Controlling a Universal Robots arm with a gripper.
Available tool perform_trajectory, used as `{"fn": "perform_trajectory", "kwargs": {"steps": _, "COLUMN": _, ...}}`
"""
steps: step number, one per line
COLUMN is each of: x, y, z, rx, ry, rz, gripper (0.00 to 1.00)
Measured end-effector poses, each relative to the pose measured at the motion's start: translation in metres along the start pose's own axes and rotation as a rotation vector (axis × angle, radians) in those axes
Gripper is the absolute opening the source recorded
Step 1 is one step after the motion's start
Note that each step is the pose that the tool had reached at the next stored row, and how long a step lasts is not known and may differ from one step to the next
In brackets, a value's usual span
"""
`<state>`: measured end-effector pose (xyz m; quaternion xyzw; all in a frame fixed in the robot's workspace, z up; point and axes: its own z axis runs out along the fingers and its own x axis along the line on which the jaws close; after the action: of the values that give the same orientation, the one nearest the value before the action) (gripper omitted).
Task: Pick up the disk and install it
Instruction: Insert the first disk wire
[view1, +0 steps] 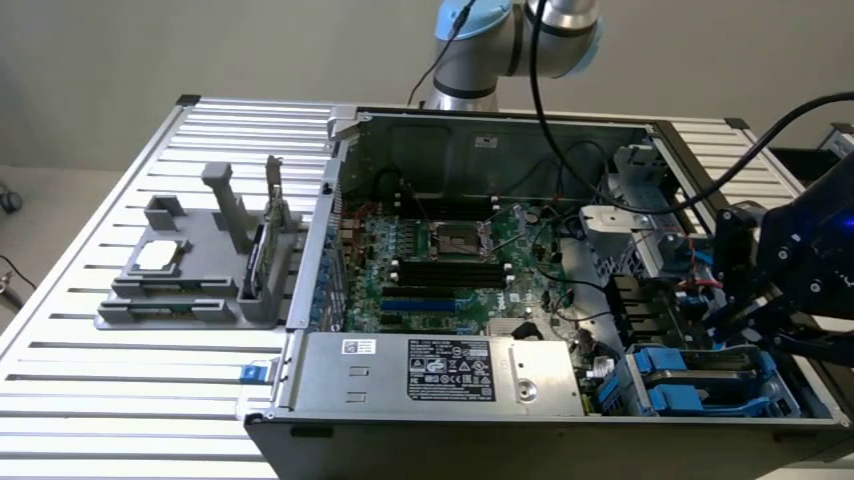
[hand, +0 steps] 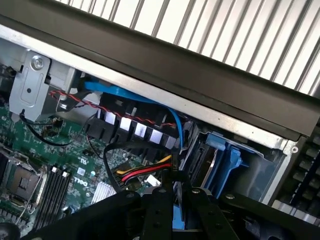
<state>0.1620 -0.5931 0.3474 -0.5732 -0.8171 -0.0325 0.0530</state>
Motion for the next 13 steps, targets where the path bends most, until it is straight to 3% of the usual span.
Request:
{"fn": "perform_trajectory", "kwargs": {"steps": 8, "x": -0.0001, "y": 0.0, "z": -0.0001, "rx": 0.0064, "ry": -0.0287, "rz": 0.069, "gripper": 0.16}}
{"fn": "perform_trajectory", "kwargs": {"steps": 13, "x": -0.0002, "y": 0.0, "z": -0.0001, "rx": 0.0093, "ry": -0.0413, "rz": 0.116, "gripper": 0.16}}
